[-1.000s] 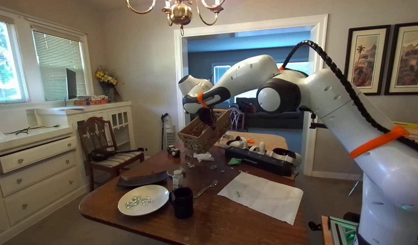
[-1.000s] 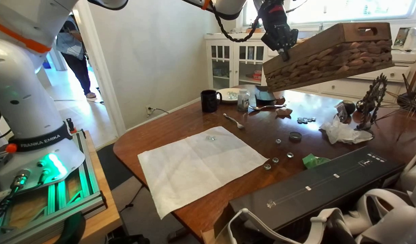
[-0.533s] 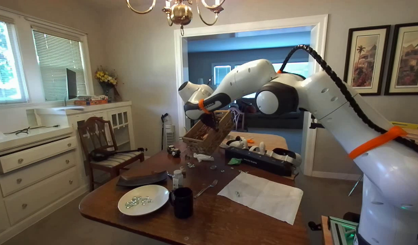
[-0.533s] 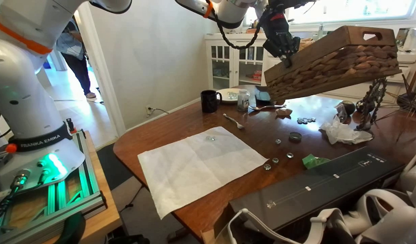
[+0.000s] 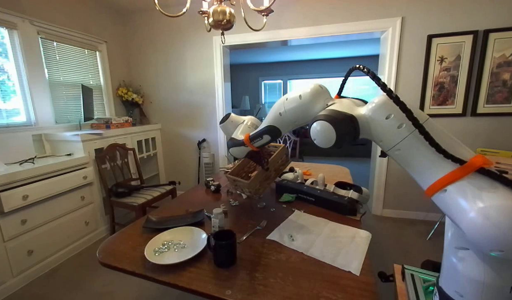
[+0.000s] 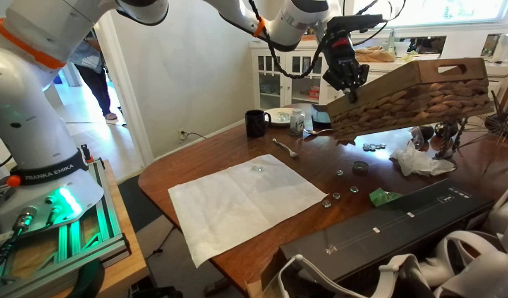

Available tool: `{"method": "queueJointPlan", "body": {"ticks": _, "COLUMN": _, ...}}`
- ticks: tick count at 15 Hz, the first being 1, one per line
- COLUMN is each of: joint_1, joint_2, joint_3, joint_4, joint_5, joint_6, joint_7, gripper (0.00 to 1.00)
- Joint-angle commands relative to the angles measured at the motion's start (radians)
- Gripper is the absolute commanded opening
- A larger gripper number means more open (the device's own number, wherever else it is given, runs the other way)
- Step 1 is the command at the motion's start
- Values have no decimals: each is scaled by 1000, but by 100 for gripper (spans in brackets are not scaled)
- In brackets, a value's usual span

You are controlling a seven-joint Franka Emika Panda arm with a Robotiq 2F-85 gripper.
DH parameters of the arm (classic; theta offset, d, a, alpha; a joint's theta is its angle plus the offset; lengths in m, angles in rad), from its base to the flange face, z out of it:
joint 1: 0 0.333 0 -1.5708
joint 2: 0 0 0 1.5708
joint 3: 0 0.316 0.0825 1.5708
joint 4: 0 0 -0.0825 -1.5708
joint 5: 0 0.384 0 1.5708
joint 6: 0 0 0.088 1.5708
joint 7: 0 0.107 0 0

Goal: Move the brown box backwards

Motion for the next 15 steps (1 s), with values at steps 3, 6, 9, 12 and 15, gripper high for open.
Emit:
{"method": "queueJointPlan", "body": {"ticks": 3, "joint_1": -44, "joint_2": 51, "joint_3": 44, "joint_4": 70, "joint_5": 29, "joint_6": 83, "joint_7": 121, "gripper": 4}}
{"method": "queueJointPlan", "body": {"ticks": 6, "joint_1": -40, "joint_2": 43, "joint_3": 49, "joint_4": 32, "joint_5": 14, "joint_6": 71, "joint_7": 100, "gripper": 15}}
{"method": "queueJointPlan", "body": {"ticks": 9, "joint_1": -38, "joint_2": 36, "joint_3": 45, "joint_4": 31, "joint_5": 9, "joint_6": 56, "joint_7": 90, "gripper": 4}}
{"method": "queueJointPlan", "body": {"ticks": 12, "joint_1": -33, "joint_2": 54, "joint_3": 55, "joint_4": 34, "joint_5": 10, "joint_6": 49, "joint_7": 75, "gripper": 4}}
{"method": "queueJointPlan", "body": {"ticks": 15, "joint_1": -25, "joint_2": 74, "joint_3": 60, "joint_4": 36, "joint_5": 4, "joint_6": 73, "joint_7": 86, "gripper": 4}}
